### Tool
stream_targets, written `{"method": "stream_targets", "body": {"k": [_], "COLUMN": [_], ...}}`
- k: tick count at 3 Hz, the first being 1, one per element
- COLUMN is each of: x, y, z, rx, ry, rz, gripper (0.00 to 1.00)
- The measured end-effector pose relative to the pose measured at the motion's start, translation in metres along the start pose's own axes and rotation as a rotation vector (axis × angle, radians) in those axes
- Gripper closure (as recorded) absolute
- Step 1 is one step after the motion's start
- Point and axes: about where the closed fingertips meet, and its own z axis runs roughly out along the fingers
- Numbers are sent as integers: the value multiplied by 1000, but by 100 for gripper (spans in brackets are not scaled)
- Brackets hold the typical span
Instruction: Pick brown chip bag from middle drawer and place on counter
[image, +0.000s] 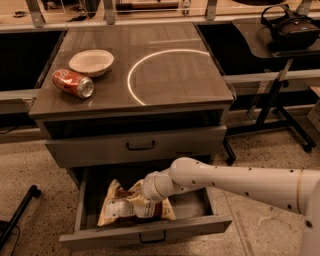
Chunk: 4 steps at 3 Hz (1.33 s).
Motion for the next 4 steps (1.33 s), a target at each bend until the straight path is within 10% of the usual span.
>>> {"method": "stream_targets", "body": {"k": [1, 2, 4], "x": [-8, 16, -13], "y": [11, 0, 5], "z": [-67, -135, -171], "rx": [-4, 64, 105], "ry": [-150, -166, -105], "rz": [-47, -37, -130], "gripper": [100, 100, 100]}}
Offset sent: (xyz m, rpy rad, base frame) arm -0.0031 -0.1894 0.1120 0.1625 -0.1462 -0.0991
